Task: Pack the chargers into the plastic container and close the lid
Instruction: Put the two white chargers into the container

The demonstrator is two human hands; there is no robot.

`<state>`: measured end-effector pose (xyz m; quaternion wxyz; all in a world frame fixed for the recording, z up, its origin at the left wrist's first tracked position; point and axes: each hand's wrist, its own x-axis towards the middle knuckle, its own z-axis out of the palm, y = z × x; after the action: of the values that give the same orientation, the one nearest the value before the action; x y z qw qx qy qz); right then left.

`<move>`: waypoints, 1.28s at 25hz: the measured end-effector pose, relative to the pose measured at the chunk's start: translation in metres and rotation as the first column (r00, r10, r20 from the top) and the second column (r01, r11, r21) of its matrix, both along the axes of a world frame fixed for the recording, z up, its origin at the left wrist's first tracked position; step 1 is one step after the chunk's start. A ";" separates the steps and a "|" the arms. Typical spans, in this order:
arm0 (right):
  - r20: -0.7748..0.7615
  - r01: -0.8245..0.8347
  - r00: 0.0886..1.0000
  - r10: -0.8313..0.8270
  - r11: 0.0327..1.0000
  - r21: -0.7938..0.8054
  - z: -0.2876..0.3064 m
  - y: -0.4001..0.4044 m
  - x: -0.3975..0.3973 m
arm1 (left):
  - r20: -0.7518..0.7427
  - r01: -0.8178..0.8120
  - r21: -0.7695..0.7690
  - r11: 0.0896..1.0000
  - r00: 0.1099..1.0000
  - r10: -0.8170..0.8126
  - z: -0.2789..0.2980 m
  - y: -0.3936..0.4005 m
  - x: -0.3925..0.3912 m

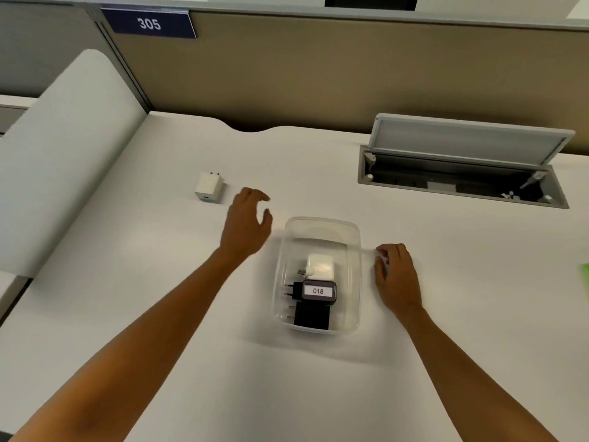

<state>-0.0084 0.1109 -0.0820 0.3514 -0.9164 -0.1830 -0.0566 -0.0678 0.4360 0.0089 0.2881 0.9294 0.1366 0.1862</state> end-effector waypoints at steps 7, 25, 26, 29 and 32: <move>0.038 0.022 0.999 -0.021 1.000 -0.021 -0.008 -0.006 0.001 | -0.336 -0.489 -0.168 0.856 0.845 0.417 -0.026 0.091 0.028; 0.025 0.010 1.000 -0.010 1.000 0.011 -0.019 0.034 0.011 | -0.574 0.127 0.289 0.949 0.816 0.065 -0.047 0.151 0.055; 0.021 0.012 1.000 -0.012 1.000 0.011 -0.019 0.032 0.009 | -0.592 0.142 0.256 0.956 0.805 0.039 -0.046 0.141 0.051; 0.013 0.026 1.000 -0.026 1.000 0.007 -0.021 0.025 0.004 | -0.578 0.161 0.099 0.982 0.813 -0.075 -0.039 0.100 0.035; 0.020 0.034 0.999 -0.034 0.999 0.004 -0.020 0.022 0.009 | -0.340 0.162 -0.031 0.986 0.926 -0.163 -0.012 0.047 0.019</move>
<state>0.0009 0.1333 -0.1015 0.3503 -0.9181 -0.1709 -0.0718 -0.0490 0.4828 -0.0026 0.2757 0.9552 0.1072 -0.0026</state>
